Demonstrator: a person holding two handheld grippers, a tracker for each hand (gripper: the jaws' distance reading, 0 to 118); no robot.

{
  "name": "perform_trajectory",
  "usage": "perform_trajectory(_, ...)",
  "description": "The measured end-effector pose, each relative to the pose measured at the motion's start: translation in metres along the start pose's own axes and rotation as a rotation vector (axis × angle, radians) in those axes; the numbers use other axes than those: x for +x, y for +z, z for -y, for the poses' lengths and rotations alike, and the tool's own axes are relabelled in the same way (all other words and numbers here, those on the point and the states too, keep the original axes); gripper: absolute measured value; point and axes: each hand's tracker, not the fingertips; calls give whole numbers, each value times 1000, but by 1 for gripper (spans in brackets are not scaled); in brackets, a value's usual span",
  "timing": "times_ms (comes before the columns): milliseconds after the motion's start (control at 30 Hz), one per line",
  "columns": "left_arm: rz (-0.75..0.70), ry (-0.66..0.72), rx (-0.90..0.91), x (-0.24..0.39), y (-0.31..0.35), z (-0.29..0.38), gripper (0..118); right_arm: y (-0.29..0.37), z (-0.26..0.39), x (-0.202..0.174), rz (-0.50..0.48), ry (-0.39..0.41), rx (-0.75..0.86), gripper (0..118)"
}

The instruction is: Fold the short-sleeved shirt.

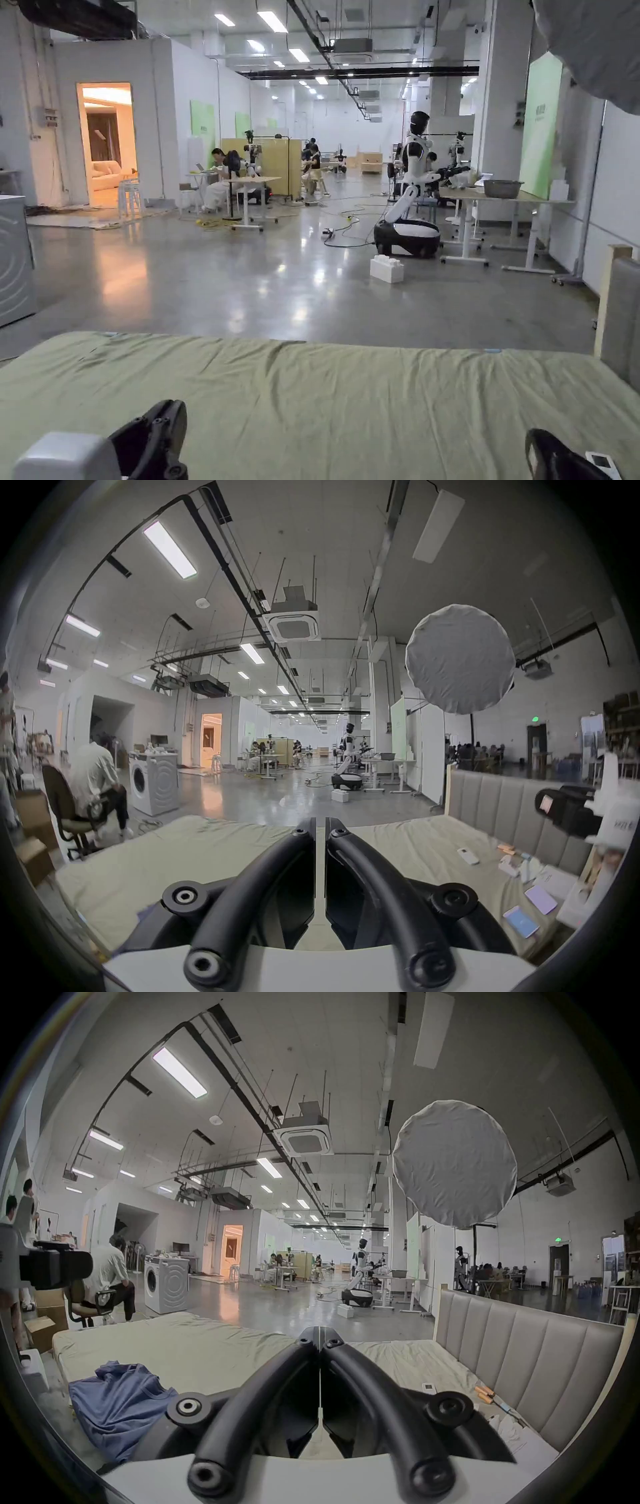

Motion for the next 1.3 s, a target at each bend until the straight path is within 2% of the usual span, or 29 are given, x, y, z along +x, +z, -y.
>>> perform_trajectory(33, -18, -66, 1, 3, -1, -1, 5, 0, -1, -1, 4, 17, 2, 1)
perform_trajectory(67, -26, -146, -13, 8, -4, 1, 5, -2, 0, -7, 36, 131, -20, 1)
perform_trajectory(100, -35, -323, -22, 16, -6, 5, 5, -4, 2, -22, 112, 401, -21, 1)
perform_trajectory(133, -23, -477, -34, 24, -6, 12, 5, -1, 2, -39, 138, 771, 88, 1)
perform_trajectory(167, 19, -657, -38, 31, -6, 18, 5, 1, 23, -48, 77, 914, 12, 1)
perform_trajectory(200, 26, -839, -40, 42, -4, 37, 5, -1, 38, -53, 10, 1130, 63, 1)
perform_trajectory(233, 12, -987, -43, 50, -3, 51, 5, -1, 52, -57, -45, 1243, 60, 1)
perform_trajectory(267, 0, -1147, -49, 54, -3, 70, 5, 4, 66, -63, -104, 1350, 32, 1)
perform_trajectory(300, 39, -1284, -53, 59, -2, 93, 5, 8, 76, -66, -210, 1383, 18, 2)
perform_trajectory(333, 96, -1376, -85, 62, 0, 109, 5, 11, 85, -69, -268, 1393, 0, 2)
perform_trajectory(400, 221, -1467, -137, 68, 6, 136, 4, 17, 105, -73, -366, 1449, 3, 2)
perform_trajectory(467, 253, -1507, -130, 71, 13, 150, 4, 15, 119, -79, -361, 1550, 0, 2)
perform_trajectory(500, 248, -1490, -116, 71, 16, 153, 4, 15, 122, -78, -349, 1541, 5, 1)
perform_trajectory(533, 239, -1466, -121, 73, 16, 147, 4, 17, 117, -75, -336, 1498, -13, 1)
perform_trajectory(567, 204, -1366, -135, 72, 13, 134, 4, 14, 111, -72, -312, 1391, -54, 1)
perform_trajectory(633, 147, -1053, -150, 64, 6, 105, 4, 4, 85, -58, -186, 1090, -72, 1)
perform_trajectory(667, 124, -814, -170, 54, 2, 83, 4, -1, 72, -47, -107, 926, -82, 1)
perform_trajectory(733, 116, -342, -167, 23, -4, 52, 4, -5, 48, -25, 31, 544, -119, 1)
perform_trajectory(800, 84, 141, -163, -16, 1, 55, 4, 3, 48, 13, 97, 102, -181, 1)
perform_trajectory(833, 99, 263, -176, -30, 2, 62, 4, 12, 58, 27, 143, -147, -249, 1)
perform_trajectory(867, 89, 376, -180, -40, 5, 70, 4, 20, 65, 35, 145, -286, -280, 1)
perform_trajectory(900, 64, 347, -177, -45, 8, 75, 4, 24, 67, 42, 131, -280, -246, 1)
perform_trajectory(933, 48, 313, -176, -48, 11, 76, 4, 30, 71, 39, 121, -284, -286, 1)
perform_trajectory(967, 33, 227, -196, -42, 15, 73, 4, 32, 71, 40, 113, -232, -275, 1)
perform_trajectory(1033, 9, 133, -233, -38, 17, 72, 4, 35, 72, 42, 118, -238, -270, 1)
perform_trajectory(1133, 39, 161, -189, -37, 20, 68, 4, 35, 70, 32, 137, -236, -253, 1)
perform_trajectory(1200, 52, 152, -185, -31, 21, 68, 4, 33, 67, 24, 132, -145, -212, 1)
perform_trajectory(1300, 52, 100, -195, -27, 20, 67, 4, 33, 59, 16, 83, -91, -181, 1)
